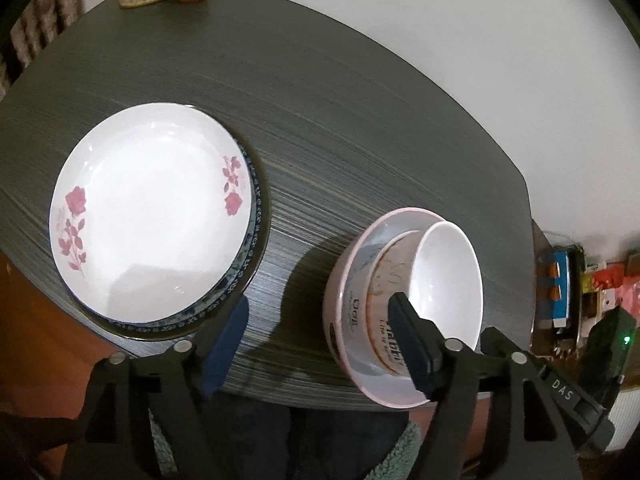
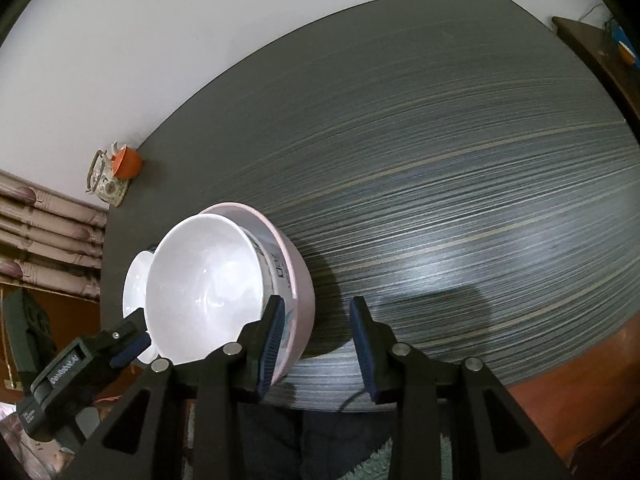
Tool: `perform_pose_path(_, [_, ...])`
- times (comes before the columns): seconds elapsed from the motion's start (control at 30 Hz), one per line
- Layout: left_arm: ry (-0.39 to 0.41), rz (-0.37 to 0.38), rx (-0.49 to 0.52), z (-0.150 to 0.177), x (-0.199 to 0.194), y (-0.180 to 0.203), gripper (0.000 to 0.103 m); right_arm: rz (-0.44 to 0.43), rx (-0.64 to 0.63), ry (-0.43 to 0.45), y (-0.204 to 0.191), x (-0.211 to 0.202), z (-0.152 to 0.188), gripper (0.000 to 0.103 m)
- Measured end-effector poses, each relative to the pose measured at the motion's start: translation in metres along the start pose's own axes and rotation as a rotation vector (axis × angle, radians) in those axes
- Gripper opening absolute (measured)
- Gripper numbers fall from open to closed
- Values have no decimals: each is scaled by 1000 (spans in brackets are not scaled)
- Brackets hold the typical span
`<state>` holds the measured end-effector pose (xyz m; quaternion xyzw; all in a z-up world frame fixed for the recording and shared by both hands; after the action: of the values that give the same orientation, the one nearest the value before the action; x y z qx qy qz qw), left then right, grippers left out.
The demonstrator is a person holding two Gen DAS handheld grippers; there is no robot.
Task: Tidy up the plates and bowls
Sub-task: 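Lift the nested bowl stack by the pink rim with the left tool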
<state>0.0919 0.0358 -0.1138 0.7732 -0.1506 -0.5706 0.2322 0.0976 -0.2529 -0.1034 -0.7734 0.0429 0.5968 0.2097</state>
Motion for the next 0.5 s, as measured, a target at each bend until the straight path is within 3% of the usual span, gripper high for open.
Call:
perform_pose_path(0.23, [0,-24,-12,-1,-1,-9,75,-8,-8,2,-2,4,1,34])
perform_pose_path(0.5, [-56,-35,-29,-1,5,-20,76,17,-40,-7,-5,8,4,34])
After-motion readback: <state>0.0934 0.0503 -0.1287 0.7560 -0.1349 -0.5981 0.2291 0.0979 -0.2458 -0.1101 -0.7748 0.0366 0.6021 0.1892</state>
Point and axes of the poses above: each gripper's, at about its wrist camera, not at the fingertips, and x roughly the way its jaws point, y to its right, z to its underside, the point moved 7 cm from there along x, roughly the way its jaws point, and after that the axes turned 8 degrees about z, right-handed, at the moved point
